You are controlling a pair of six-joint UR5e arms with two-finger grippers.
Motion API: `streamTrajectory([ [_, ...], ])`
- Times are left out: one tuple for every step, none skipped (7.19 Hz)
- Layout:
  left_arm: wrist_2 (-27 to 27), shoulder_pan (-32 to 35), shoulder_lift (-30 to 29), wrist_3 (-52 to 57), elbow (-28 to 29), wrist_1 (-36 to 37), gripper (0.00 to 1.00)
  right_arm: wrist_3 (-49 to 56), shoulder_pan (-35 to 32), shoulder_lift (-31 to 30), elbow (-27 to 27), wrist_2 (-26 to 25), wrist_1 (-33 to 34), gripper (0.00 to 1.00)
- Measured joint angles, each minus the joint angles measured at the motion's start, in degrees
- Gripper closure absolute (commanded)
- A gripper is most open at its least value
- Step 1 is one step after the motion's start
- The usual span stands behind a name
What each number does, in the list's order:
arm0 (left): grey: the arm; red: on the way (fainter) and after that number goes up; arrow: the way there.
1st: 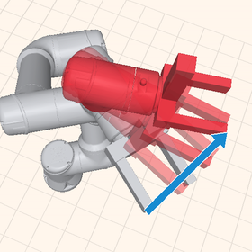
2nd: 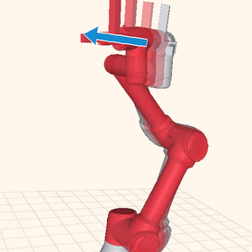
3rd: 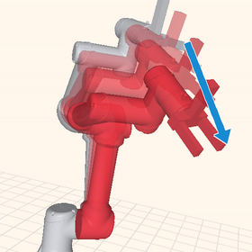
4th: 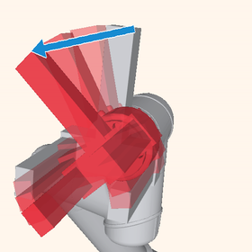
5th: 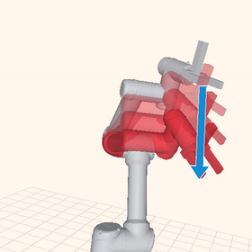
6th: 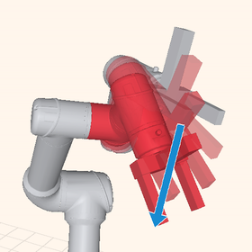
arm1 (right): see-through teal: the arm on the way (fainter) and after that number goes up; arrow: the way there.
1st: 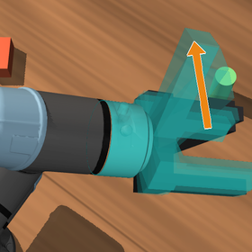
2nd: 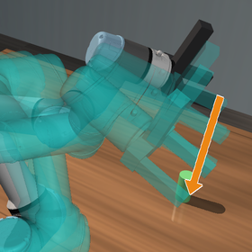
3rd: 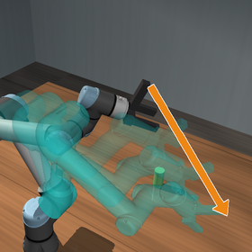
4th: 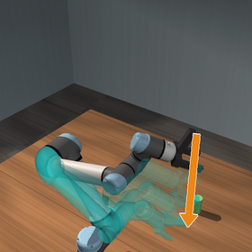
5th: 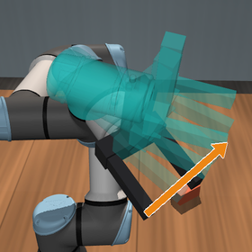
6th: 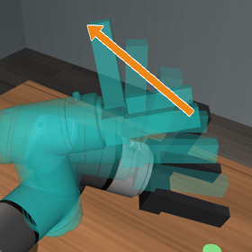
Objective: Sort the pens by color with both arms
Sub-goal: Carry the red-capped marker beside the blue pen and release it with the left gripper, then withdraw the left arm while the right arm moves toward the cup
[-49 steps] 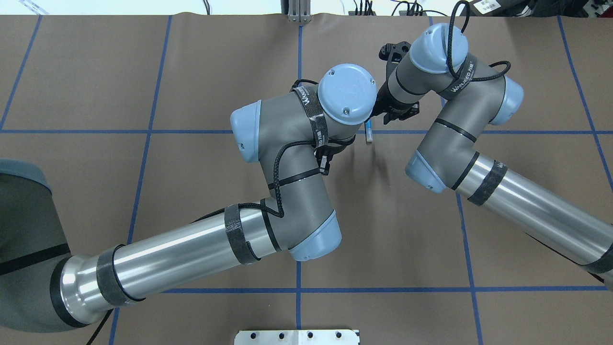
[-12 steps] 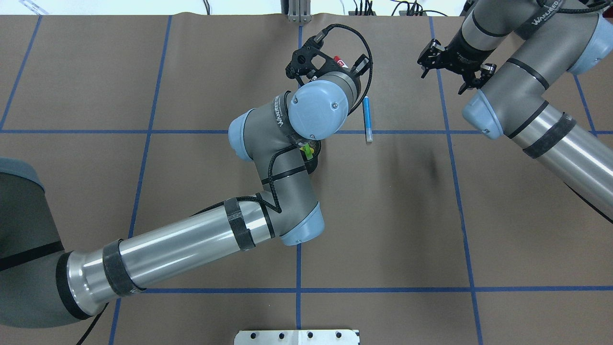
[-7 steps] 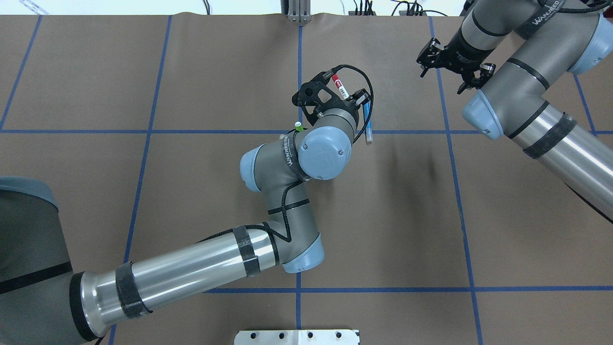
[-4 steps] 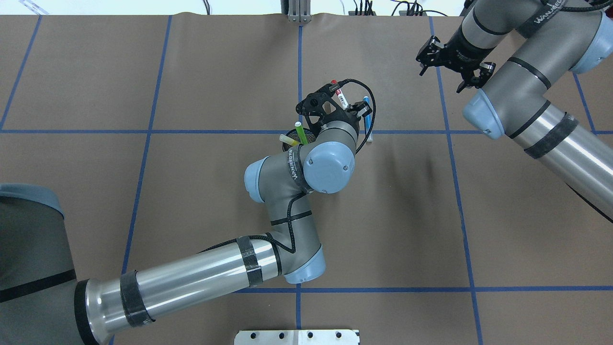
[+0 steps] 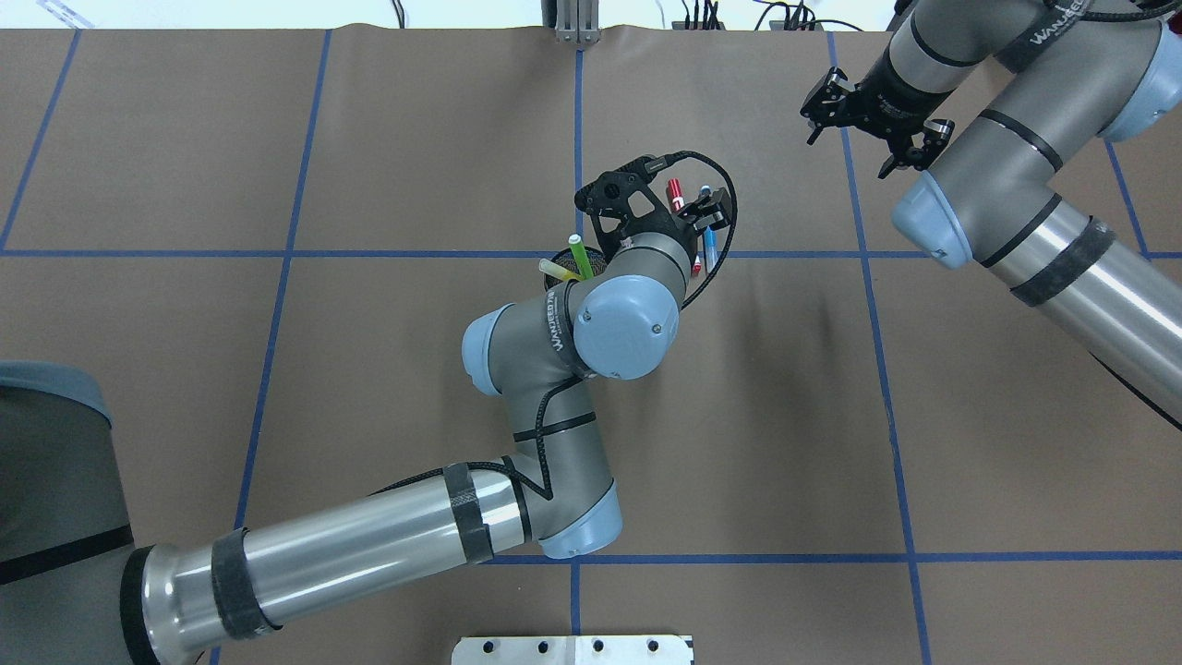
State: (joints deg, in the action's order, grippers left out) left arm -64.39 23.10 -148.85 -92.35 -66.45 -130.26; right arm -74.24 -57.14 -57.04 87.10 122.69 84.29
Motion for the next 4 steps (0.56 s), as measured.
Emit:
streamTrajectory([
  [-1.7, 0.45, 2.02, 3.13, -5.37, 1.06, 0.01, -0.02, 0.0, 0.0, 0.0, 0.0, 0.0, 0.01],
  [-4.28, 1.68, 3.4, 4.65, -11.07, 4.4, 0.01, -0.05, 0.0, 0.0, 0.0, 0.0, -0.01, 0.01],
  [-8.1, 3.94, 4.55, 5.14, -17.36, 9.85, 0.01, -0.08, 0.01, 0.0, 0.08, 0.0, -0.01, 0.01],
  [-13.14, 7.06, 6.73, 5.25, -23.69, 15.21, 0.01, -0.1, 0.04, 0.0, 0.18, -0.02, 0.03, 0.01],
])
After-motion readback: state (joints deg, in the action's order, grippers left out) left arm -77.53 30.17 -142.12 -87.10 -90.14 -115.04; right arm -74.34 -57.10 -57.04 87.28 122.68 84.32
